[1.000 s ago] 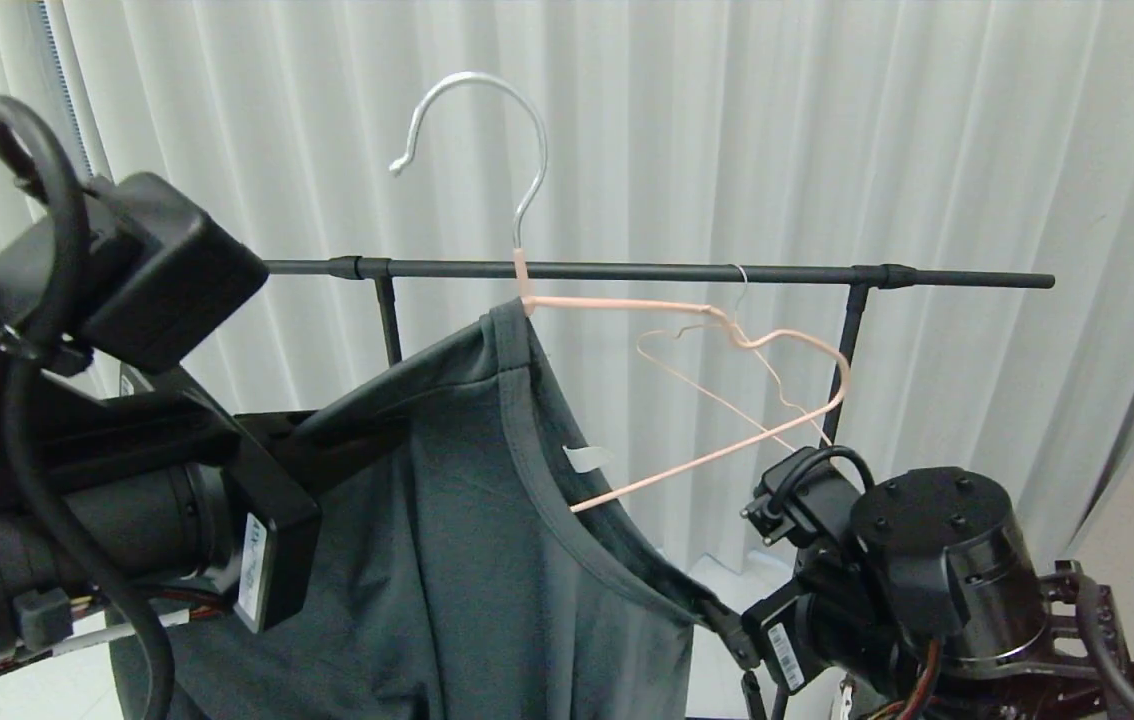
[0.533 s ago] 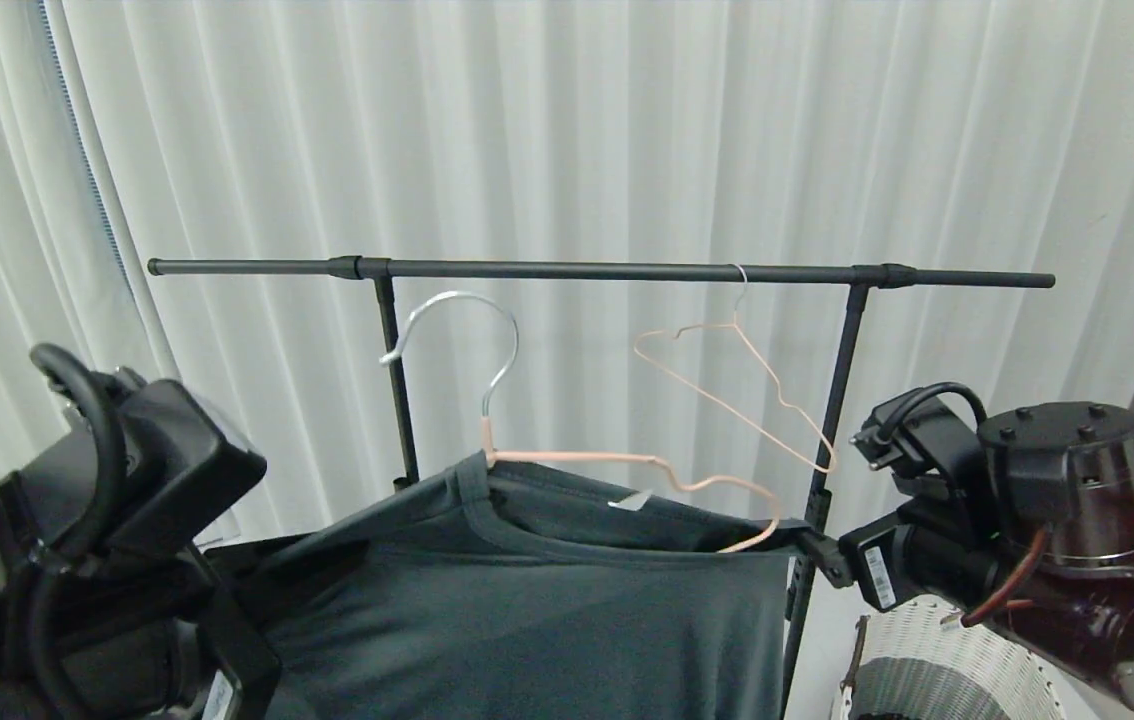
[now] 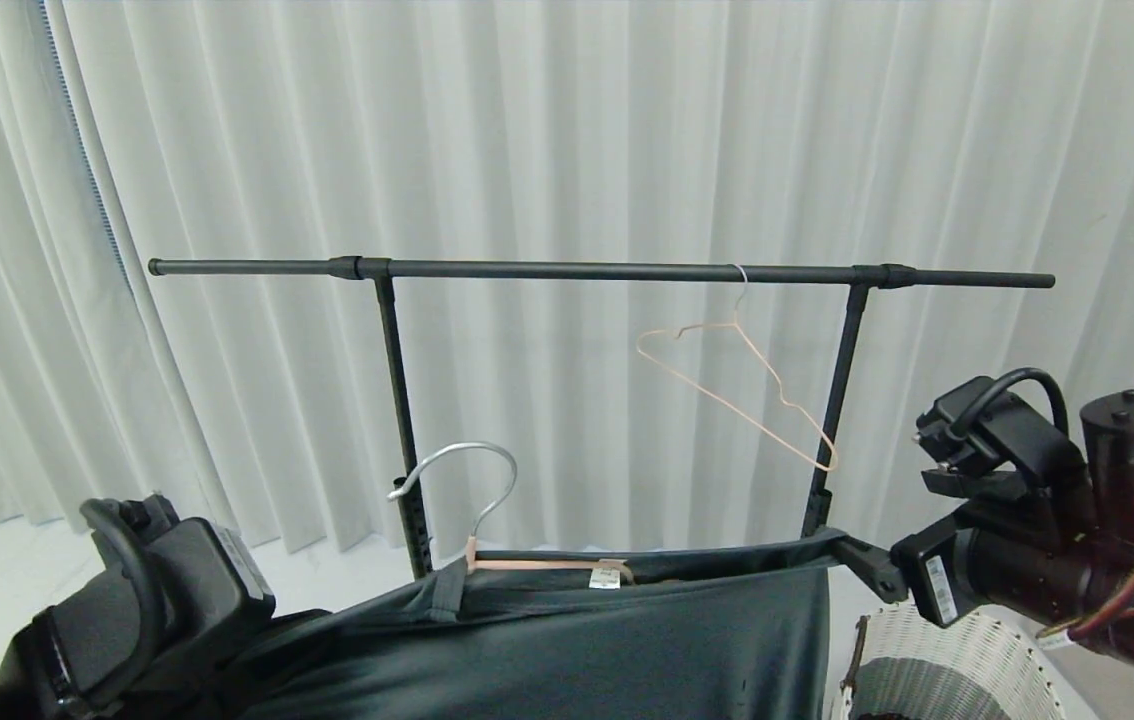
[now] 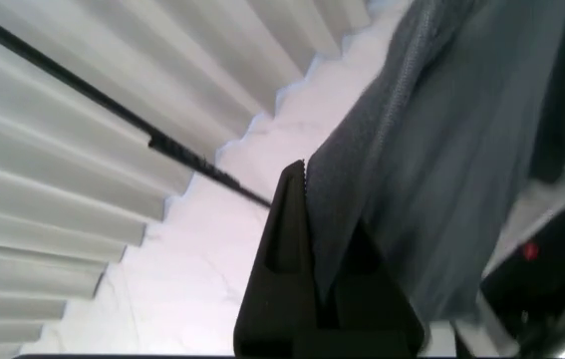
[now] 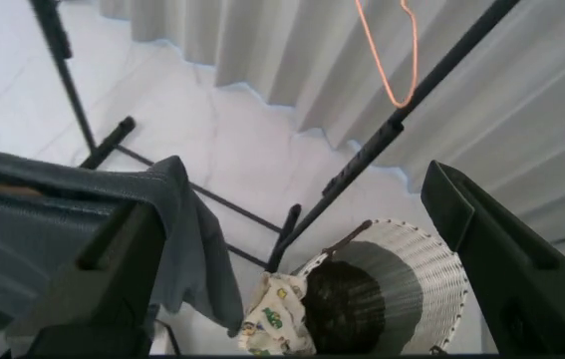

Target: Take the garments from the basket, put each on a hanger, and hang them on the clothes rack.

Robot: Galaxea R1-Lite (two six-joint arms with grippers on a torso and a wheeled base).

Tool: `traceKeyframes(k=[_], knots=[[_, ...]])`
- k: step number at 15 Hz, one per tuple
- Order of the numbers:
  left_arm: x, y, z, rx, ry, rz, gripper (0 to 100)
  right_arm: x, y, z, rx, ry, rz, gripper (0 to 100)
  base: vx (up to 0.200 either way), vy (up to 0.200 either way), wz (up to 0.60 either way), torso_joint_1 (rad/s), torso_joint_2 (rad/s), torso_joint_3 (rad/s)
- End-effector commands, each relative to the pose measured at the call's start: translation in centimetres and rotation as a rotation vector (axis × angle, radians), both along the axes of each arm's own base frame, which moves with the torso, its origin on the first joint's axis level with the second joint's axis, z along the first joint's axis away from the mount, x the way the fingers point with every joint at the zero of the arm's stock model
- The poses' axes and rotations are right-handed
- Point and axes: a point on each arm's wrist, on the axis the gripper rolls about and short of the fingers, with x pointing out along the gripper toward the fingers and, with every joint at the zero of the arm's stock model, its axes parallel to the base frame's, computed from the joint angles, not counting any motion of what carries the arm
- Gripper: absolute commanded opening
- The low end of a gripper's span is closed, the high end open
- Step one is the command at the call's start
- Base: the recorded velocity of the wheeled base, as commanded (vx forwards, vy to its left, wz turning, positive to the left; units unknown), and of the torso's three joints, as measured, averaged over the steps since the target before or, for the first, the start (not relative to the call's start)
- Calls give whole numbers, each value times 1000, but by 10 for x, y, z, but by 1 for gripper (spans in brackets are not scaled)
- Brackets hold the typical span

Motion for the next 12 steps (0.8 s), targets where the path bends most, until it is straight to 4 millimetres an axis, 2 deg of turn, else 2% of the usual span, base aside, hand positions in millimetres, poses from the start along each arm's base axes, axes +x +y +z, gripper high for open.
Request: traceKeyframes(k=[1,5,10,12], knots=[[4,-4,3,-19,-9,5,0,-14,-4,10,30,-22,53,100,0,0,0,0,0,0],[5,-5,7,-73,-34,16,0,-36,14,5,26,0,202,100,0,0,0,0,0,0],[5,-6,6,-106,-14,33,0,-75,26,18,127,16,514,100,0,0,0,0,0,0],[5,-6,7,-116,-17,29,0,-75,29,22,140,22,555,100,0,0,0,0,0,0]])
